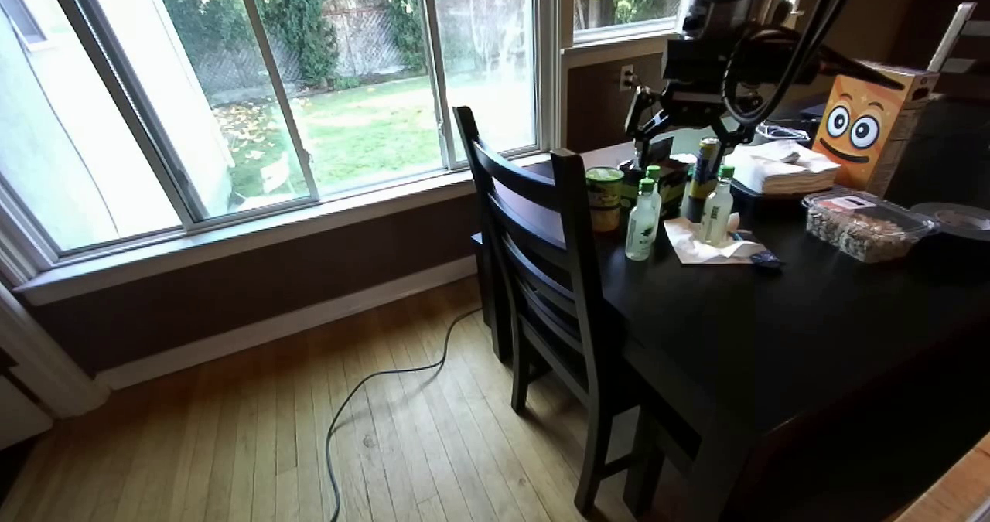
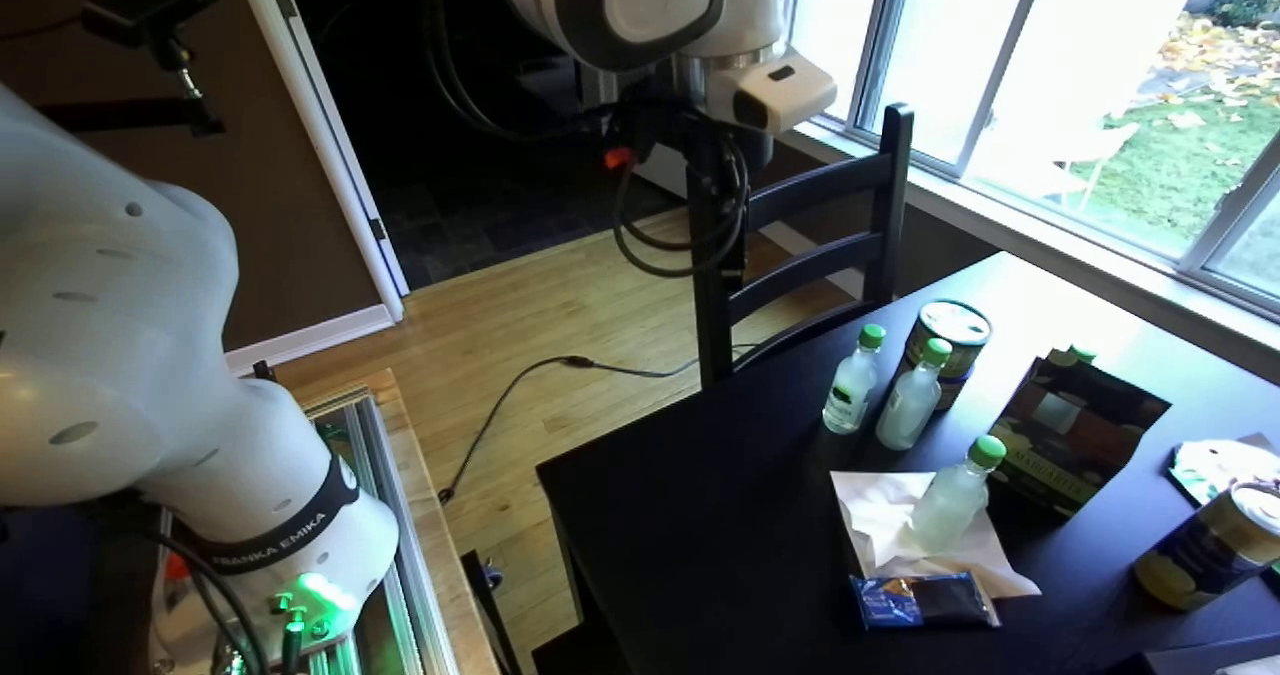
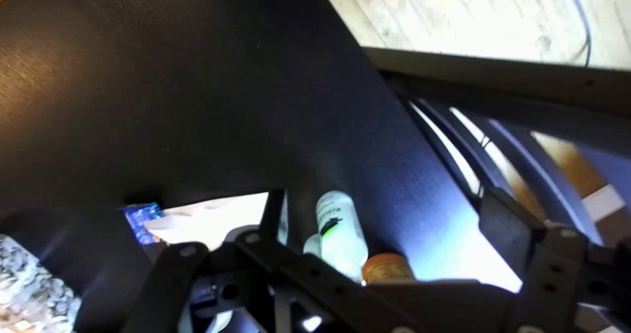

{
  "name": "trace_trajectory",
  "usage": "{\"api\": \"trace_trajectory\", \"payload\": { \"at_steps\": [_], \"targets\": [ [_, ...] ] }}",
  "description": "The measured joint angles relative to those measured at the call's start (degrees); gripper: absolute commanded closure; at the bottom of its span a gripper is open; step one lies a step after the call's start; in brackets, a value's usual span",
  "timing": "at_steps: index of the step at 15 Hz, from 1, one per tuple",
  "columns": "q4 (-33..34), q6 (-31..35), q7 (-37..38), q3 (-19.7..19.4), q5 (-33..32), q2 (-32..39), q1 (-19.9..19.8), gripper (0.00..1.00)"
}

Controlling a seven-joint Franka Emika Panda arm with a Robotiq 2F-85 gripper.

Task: Put the bottles inside the crate

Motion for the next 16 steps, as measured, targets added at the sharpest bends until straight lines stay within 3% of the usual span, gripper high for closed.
{"api": "trace_trajectory", "payload": {
  "at_steps": [2,7,11,16],
  "targets": [
    [0.9,3.5,3.6,-0.4,-3.1,2.8,-1.3,0.0],
    [5.9,9.1,6.4,-1.8,-3.5,11.2,-0.5,0.0],
    [10.4,9.0,7.9,-3.2,-3.6,16.5,-0.1,0.0],
    [11.0,9.0,8.1,-4.4,-3.5,17.0,1.0,0.0]
  ]
}}
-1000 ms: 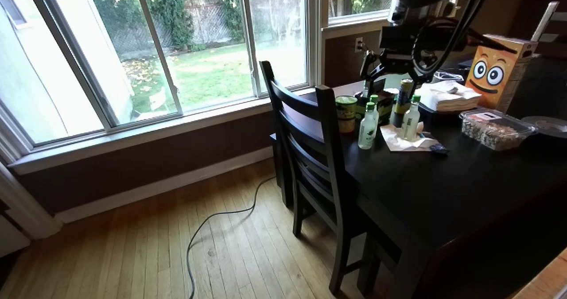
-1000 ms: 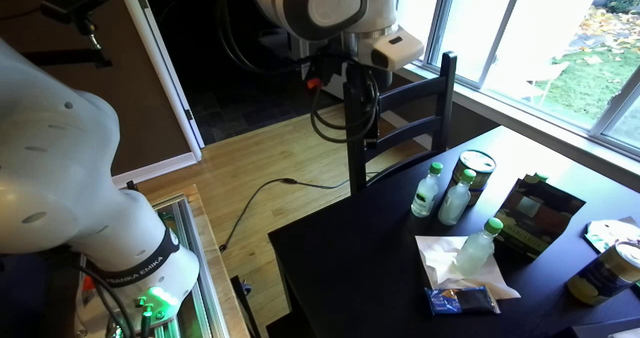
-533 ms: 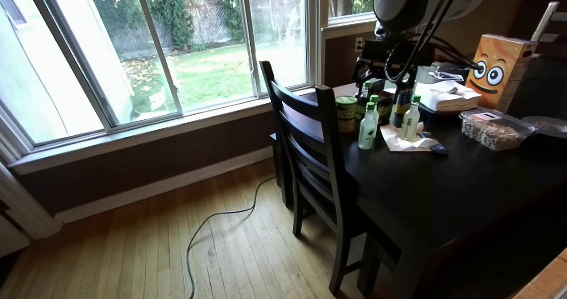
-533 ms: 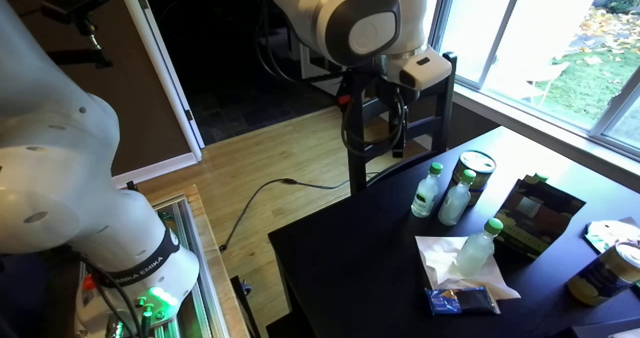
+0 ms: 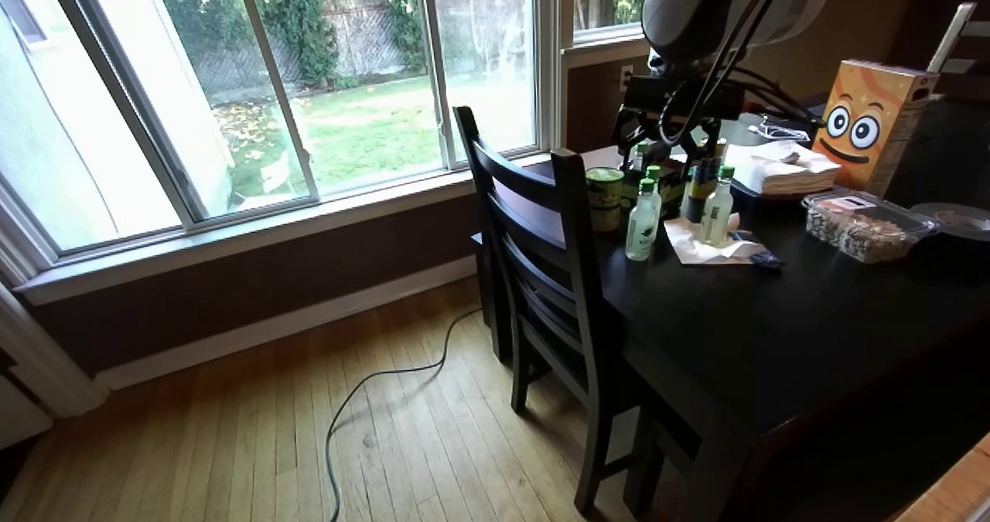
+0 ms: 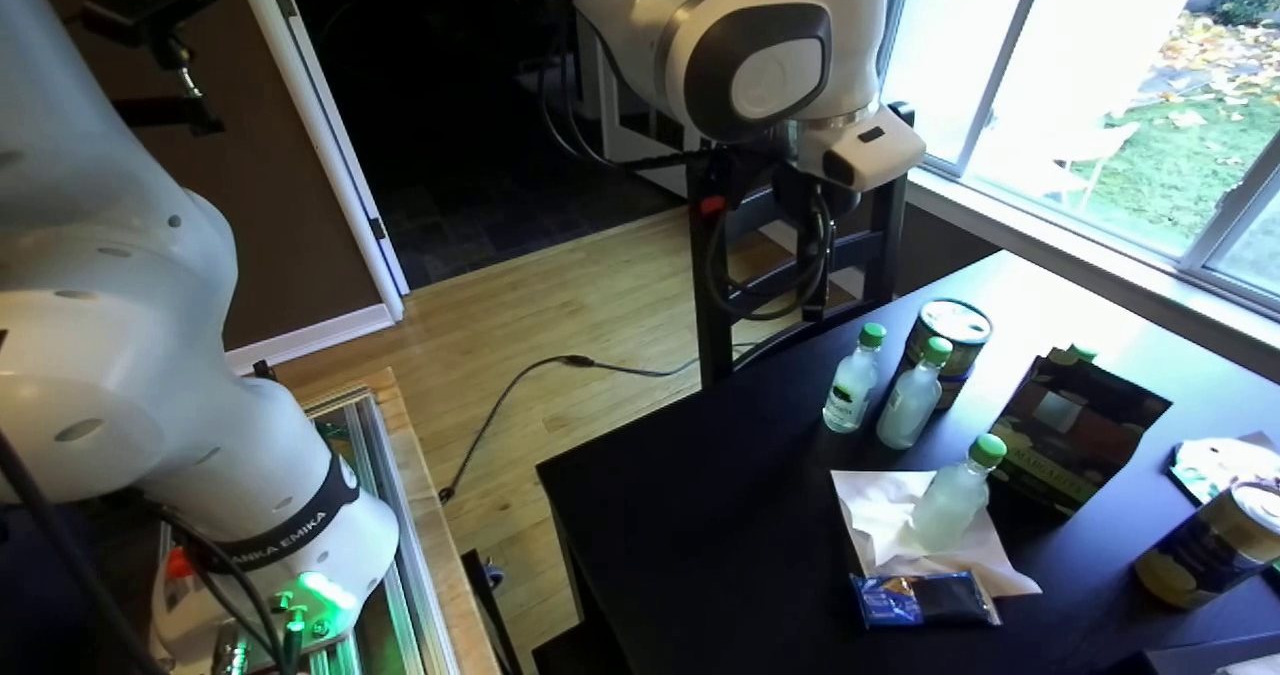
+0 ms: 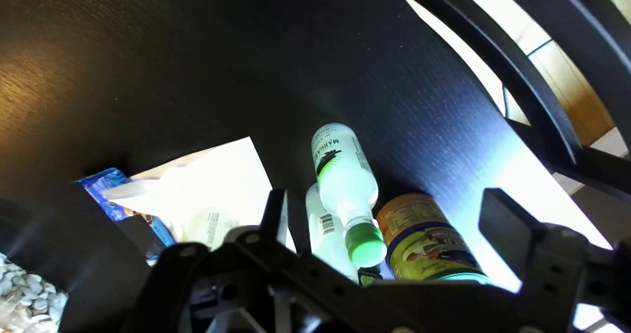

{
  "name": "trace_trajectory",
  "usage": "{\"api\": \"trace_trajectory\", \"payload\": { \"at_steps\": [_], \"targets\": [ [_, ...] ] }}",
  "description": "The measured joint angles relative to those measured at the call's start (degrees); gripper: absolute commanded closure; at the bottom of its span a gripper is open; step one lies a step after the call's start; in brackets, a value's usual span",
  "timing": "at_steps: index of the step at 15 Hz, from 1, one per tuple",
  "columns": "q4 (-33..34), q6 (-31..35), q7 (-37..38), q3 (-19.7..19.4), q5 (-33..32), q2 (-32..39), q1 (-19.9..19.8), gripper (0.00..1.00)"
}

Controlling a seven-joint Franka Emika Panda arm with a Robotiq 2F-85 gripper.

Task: Put the bottles inside the crate

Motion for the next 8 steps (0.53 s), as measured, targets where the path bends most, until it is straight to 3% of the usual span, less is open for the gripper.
{"api": "trace_trajectory", "payload": {
  "at_steps": [4,8],
  "targets": [
    [1.2,1.4,-2.3,-2.4,0.5,1.8,0.7,0.0],
    [3.8,2.8,-5.1,-3.7,1.9,5.1,1.0,0.11]
  ]
}}
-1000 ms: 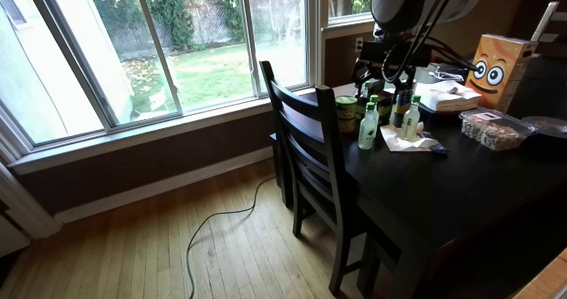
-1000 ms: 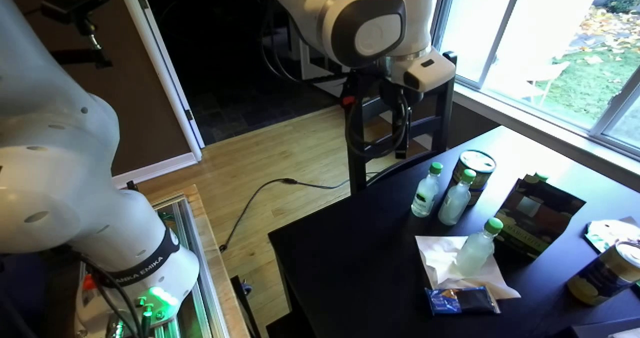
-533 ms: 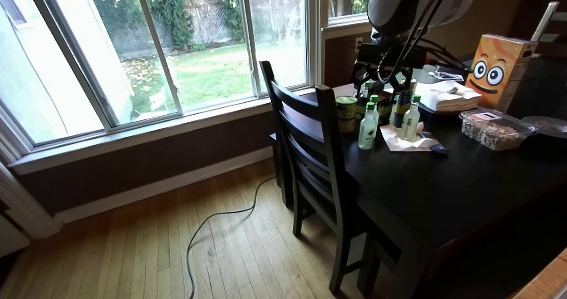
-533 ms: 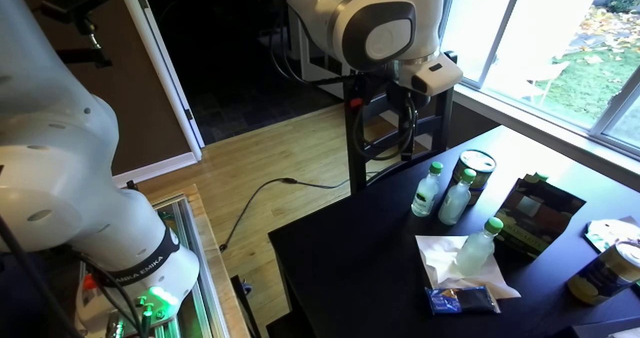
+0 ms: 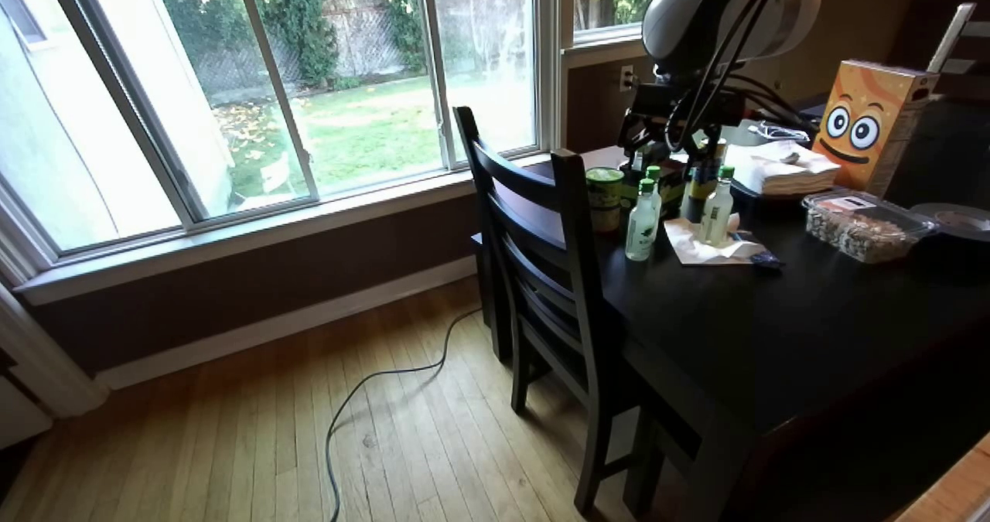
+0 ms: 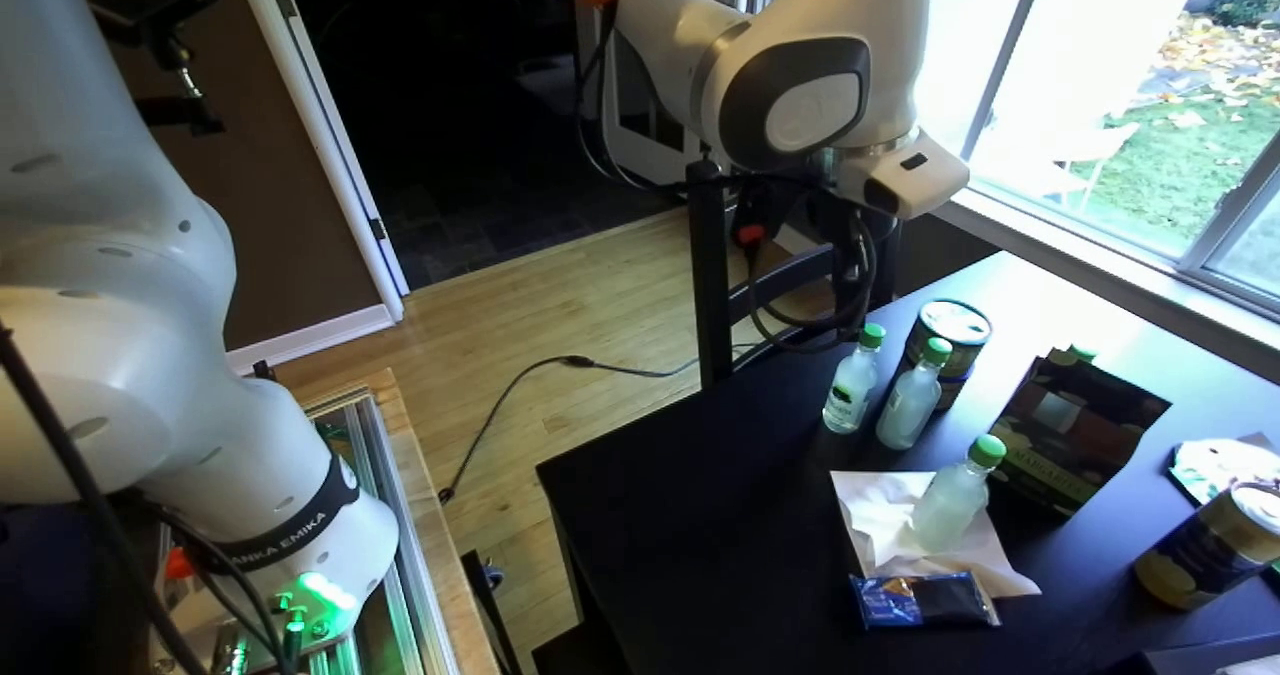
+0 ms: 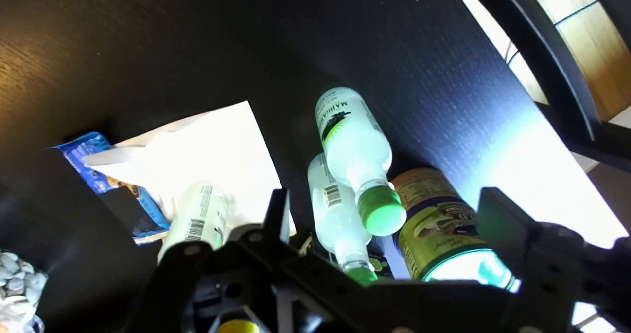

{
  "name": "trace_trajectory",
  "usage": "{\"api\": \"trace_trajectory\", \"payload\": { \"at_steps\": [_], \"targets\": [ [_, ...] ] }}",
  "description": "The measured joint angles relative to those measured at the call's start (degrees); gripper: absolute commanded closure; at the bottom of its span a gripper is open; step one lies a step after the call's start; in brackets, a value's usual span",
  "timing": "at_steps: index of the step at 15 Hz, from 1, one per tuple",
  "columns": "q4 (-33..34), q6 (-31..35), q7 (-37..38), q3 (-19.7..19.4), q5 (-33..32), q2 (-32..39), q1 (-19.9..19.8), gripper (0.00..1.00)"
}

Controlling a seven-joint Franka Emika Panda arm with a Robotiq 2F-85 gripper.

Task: Put the bottles inside the crate

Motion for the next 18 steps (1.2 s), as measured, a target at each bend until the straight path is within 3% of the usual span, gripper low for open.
{"api": "trace_trajectory", "payload": {
  "at_steps": [1,2,3,12,13,15,18],
  "targets": [
    [0.6,0.3,-0.9,-0.1,0.9,0.9,0.0,0.12],
    [1.3,0.6,-1.8,-0.1,1.8,1.8,0.1,0.18],
    [1.9,0.8,-2.6,-0.1,2.7,2.6,0.2,0.17],
    [6.7,2.1,-5.3,-1.9,4.5,8.9,1.8,0.32],
    [7.0,2.1,-5.4,-2.2,4.5,9.3,1.9,0.37],
    [7.7,2.1,-5.7,-2.6,4.5,10.0,2.1,0.61],
    [8.2,2.1,-5.9,-2.8,4.5,10.6,2.4,0.79]
  ]
}}
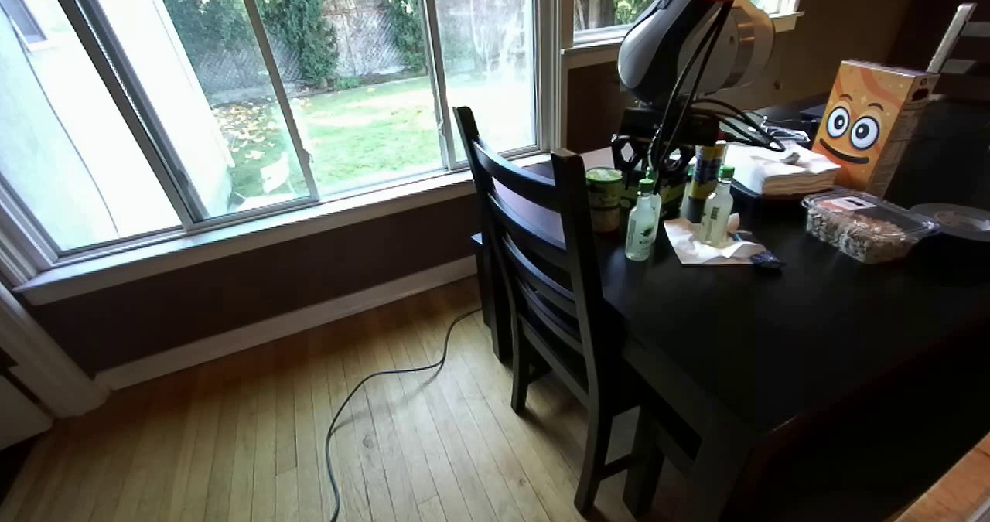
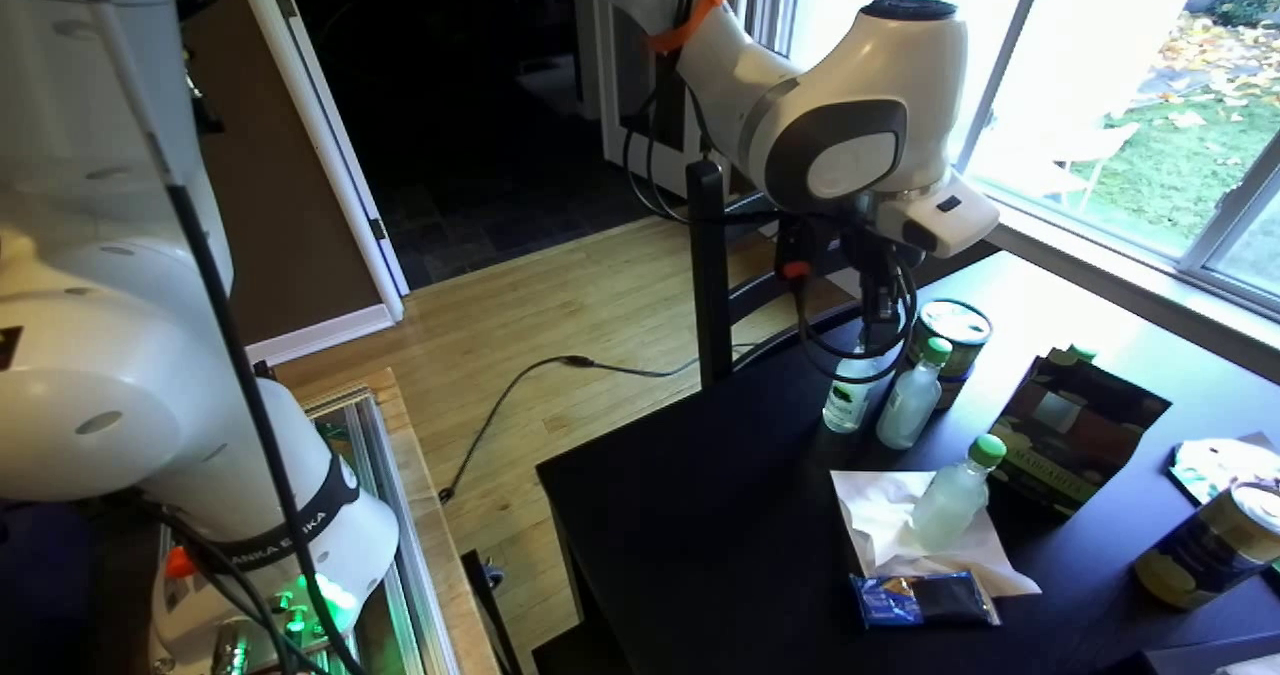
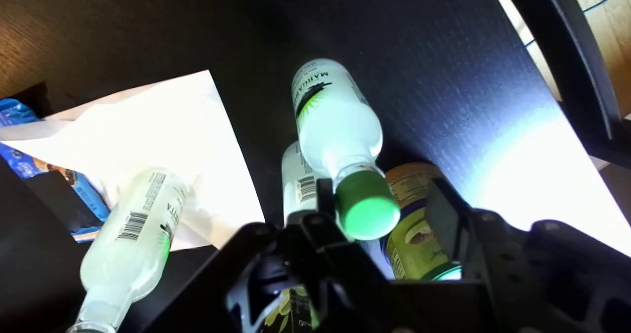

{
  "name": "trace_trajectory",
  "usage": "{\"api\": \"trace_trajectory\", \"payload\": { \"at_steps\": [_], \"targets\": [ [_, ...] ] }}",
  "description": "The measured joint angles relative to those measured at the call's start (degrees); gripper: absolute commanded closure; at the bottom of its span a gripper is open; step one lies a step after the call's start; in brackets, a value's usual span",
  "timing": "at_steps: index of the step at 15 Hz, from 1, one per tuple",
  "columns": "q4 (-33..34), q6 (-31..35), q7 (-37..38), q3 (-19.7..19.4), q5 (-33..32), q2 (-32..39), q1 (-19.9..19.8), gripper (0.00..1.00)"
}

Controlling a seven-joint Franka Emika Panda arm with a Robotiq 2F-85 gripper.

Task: Put the bottles inside the crate

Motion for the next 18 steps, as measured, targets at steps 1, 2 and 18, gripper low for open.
{"api": "trace_trajectory", "payload": {
  "at_steps": [1,2,18],
  "targets": [
    [0.0,0.0,0.0,-0.2,0.0,0.0,0.2,0.88],
    [0.1,-0.1,0.0,-0.5,0.0,0.0,0.5,0.94],
    [15.9,-30.1,9.8,-6.3,-1.9,-7.6,2.6,0.93]
  ]
}}
